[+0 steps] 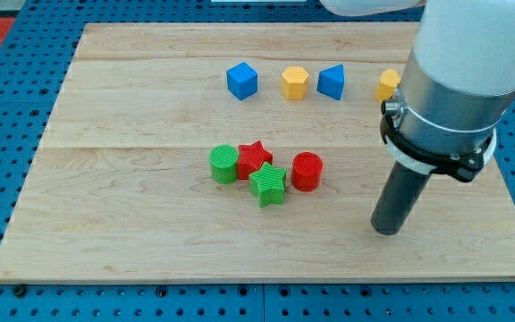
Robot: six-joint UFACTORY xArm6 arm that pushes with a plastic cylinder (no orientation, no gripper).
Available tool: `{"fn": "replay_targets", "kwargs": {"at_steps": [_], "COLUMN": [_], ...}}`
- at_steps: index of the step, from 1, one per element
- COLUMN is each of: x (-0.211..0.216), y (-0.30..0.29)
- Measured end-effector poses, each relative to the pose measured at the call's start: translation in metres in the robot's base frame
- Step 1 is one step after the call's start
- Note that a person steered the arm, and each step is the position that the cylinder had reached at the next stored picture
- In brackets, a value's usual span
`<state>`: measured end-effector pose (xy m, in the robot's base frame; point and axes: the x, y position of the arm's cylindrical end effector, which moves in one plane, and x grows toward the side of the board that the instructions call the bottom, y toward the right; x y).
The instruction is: Move the heart into the hexagon
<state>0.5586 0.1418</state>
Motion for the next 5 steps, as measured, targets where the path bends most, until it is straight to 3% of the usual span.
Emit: {"fn": "replay_targets", "kwargs": {"at_steps": [5], "x": [-0.043], "y": [0.022]}}
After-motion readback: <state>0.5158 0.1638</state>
